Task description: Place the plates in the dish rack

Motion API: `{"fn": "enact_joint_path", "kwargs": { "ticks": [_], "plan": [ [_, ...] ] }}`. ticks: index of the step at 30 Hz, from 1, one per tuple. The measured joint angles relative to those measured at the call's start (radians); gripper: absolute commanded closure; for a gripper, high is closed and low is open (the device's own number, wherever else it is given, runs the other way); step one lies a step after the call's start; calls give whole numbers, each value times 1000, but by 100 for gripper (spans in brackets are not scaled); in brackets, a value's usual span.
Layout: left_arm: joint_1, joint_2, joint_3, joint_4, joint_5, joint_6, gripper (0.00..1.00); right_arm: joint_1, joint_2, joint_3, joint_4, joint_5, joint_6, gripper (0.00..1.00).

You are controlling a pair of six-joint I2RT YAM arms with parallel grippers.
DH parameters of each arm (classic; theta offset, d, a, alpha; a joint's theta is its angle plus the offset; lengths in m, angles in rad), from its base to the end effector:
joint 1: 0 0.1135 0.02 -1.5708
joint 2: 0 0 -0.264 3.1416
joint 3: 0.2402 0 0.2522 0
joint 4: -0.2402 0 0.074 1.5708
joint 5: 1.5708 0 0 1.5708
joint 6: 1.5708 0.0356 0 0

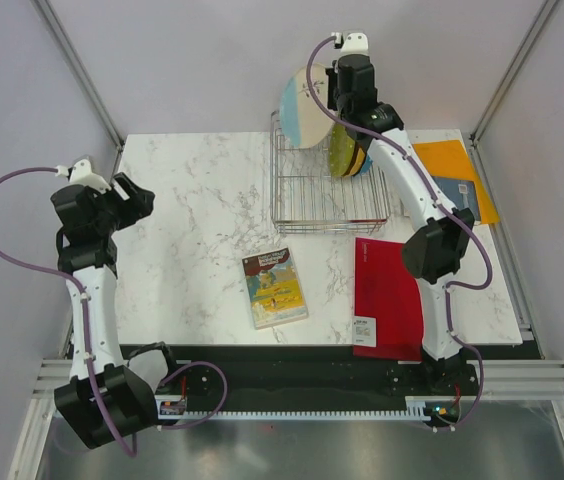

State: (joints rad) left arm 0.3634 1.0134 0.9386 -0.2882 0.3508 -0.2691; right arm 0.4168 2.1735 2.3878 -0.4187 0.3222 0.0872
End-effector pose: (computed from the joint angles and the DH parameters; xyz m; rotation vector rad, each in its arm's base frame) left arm 0.2189 0.0702 0.3409 -0.3713 1.8841 -0.2755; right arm 0.4634 0.1928 0.4198 -0.0587 1.7642 0.0798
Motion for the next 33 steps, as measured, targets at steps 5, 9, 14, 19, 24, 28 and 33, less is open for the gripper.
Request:
{"fn": "enact_joint_path", "kwargs": {
  "ticks": [5,9,14,19,24,28,33],
  "plan": [
    [-22,20,-14,7,0,0,20,3,0,-14,5,152,-53,100],
    [-37,29,-24,8,1,0,20,1,0,-23,18,236,-106,100],
    [-46,29,-37,16,2,0,20,5,0,-38,53,311,-174,100],
    [-46,29,-57,18,2,0,20,13,2,-43,74,363,-228,100],
    [-46,29,-63,20,2,0,20,34,2,-68,130,430,-294,100],
    [-46,29,-66,23,2,0,20,61,18,-82,166,469,-349,100],
    [-47,29,-78,26,2,1,20,90,57,-91,206,497,-417,100]
  ]
}}
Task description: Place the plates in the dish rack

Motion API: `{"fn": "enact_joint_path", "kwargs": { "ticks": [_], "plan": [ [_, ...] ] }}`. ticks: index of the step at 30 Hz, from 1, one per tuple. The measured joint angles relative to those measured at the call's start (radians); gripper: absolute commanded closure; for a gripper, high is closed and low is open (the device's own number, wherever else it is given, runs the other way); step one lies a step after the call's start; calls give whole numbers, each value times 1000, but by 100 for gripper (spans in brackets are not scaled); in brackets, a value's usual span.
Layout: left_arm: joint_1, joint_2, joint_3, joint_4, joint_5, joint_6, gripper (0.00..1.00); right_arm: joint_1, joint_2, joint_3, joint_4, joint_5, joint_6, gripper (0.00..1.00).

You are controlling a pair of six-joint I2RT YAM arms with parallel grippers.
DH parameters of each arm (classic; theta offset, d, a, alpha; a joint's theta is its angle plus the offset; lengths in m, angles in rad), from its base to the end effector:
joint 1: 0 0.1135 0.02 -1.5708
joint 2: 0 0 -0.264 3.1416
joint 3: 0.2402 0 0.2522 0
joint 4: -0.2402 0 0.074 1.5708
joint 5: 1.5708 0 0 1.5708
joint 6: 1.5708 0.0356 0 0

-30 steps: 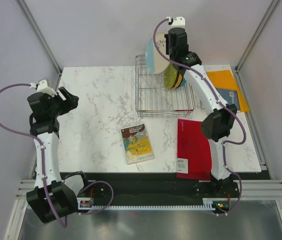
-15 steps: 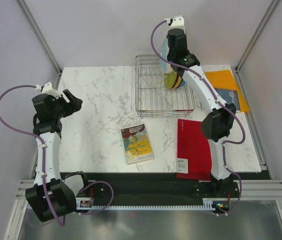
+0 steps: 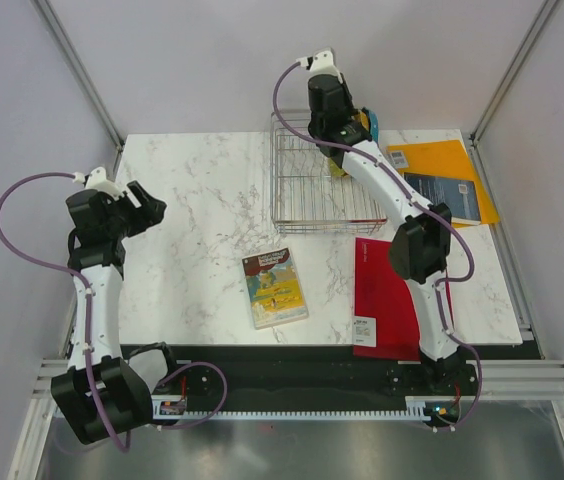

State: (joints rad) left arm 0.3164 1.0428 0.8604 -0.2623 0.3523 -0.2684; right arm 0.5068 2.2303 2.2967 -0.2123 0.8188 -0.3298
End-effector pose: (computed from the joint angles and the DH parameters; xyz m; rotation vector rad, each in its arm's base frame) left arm 0.2279 0.0617 0.3099 -0.3592 1.9684 -0.3237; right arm 0.4668 0.2294 0.3840 -0.1015 1.6990 -0.5672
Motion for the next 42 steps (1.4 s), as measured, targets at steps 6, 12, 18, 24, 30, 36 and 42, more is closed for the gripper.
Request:
{"fn": "enact_joint_path", "kwargs": {
  "ticks": [6,12,18,24,30,36,42],
  "plan": [
    [-3,4,-1,3,0,0,20,14,41,-11,38,27,-45,100],
    [-13,18,-13,7,0,0,20,12,44,-15,64,45,-64,100],
    [-16,30,-25,19,0,0,20,11,44,-16,79,54,-83,100],
    [-18,38,-30,34,0,0,20,10,44,-26,101,55,-95,100],
    [-21,46,-33,41,0,0,20,10,45,-39,110,60,-116,100],
    [-25,56,-46,64,1,0,20,8,46,-57,138,66,-139,100],
    [-33,73,-50,64,9,0,20,8,56,-93,144,66,-138,100]
  ]
}}
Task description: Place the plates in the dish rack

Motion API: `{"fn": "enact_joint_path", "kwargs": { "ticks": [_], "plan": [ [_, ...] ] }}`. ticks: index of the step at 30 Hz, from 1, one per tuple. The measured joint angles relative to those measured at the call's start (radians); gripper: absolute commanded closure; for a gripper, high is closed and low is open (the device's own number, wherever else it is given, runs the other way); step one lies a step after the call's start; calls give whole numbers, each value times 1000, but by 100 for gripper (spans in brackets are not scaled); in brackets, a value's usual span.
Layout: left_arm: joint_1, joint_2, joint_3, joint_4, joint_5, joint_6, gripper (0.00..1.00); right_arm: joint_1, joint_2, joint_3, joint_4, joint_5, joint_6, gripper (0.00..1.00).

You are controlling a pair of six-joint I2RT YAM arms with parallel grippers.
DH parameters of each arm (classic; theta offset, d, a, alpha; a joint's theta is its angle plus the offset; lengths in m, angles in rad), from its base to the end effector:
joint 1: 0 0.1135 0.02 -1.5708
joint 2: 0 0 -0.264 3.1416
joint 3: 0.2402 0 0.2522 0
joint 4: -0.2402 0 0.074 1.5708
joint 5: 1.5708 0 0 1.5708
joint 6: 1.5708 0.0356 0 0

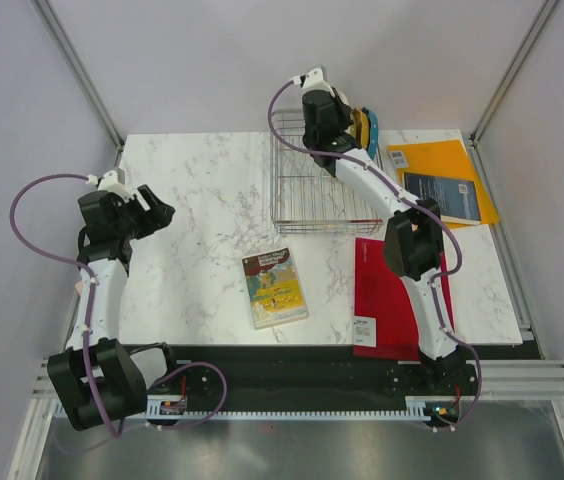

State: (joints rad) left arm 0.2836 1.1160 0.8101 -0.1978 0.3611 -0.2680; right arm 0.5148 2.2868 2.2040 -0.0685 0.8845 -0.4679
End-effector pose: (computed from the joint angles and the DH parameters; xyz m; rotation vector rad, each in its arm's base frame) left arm 0.2432 0.0578 0.2823 -0.3451 2.0298 -0.3642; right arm 0.4817 0.2408 0.3376 -0.1801 1.7088 -0.7214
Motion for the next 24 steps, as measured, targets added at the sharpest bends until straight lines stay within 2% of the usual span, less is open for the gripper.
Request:
{"fn": "enact_joint_path", "kwargs": {
  "ticks": [6,7,9,10,13,15,18,21,24],
  "plan": [
    [0,0,-2,13,0,0,19,11,65,-5,-7,-6,8,100],
    [0,0,-2,13,0,0,19,14,75,-5,-5,-5,6,97],
    [0,0,-2,12,-1,1,19,19,91,-5,25,7,6,75],
    [0,0,-2,12,-1,1,19,20,91,-5,29,6,8,56],
    [0,0,-2,9,-2,7,18,27,92,-5,32,8,10,36],
    [0,0,-2,7,-3,7,17,33,91,-5,49,10,3,30],
    [0,0,-2,7,-4,7,16,49,88,-6,72,10,-34,15],
    [0,-4,-2,8,-4,7,16,79,61,-25,106,5,-117,5],
    [-1,-11,-2,10,-4,6,11,132,19,-27,122,-7,-177,2]
  ]
}}
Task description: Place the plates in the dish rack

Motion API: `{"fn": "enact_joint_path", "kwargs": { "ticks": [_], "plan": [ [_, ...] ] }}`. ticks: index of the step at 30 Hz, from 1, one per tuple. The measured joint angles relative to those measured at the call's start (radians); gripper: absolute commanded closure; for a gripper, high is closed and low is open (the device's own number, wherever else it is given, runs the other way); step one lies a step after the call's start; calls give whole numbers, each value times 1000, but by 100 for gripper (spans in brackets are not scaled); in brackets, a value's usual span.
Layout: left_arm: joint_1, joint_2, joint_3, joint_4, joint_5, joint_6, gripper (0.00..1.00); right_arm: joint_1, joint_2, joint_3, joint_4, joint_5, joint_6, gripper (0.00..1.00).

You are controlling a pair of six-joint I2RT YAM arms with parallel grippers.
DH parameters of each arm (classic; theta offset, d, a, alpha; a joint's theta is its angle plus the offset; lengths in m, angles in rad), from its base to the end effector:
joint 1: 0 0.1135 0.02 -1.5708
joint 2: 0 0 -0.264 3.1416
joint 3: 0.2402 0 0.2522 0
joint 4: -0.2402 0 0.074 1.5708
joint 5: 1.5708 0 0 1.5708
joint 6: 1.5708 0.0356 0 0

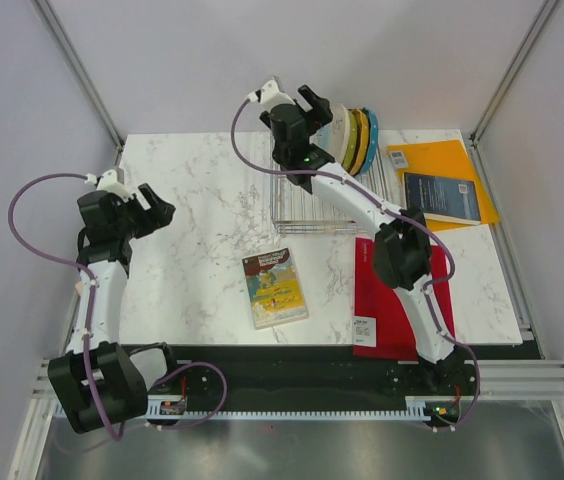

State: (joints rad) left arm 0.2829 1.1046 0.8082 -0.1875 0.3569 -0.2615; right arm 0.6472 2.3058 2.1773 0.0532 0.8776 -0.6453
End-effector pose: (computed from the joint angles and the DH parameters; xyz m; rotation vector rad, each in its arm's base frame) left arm 0.2418 0.0573 0.2852 -0.3323 2.0126 -0.3526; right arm 0.4506 0.3062 0.3302 -0.3894 1.6212 -0.7162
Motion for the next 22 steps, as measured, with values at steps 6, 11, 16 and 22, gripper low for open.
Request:
{"fn": "enact_joint_path", "kwargs": {
  "ticks": [6,11,16,22],
  "plan": [
    [-17,-24,0,3,14,17,0,80,-131,24,-106,-106,100,2],
    [-49,-30,24,-15,77,97,0,22,-308,-48,-301,-256,314,2],
    [-93,-37,74,-48,134,192,0,-51,-509,-303,-424,-285,451,2],
    [-170,-60,85,-79,173,273,0,-61,-655,-534,-489,-290,509,2]
  ]
}}
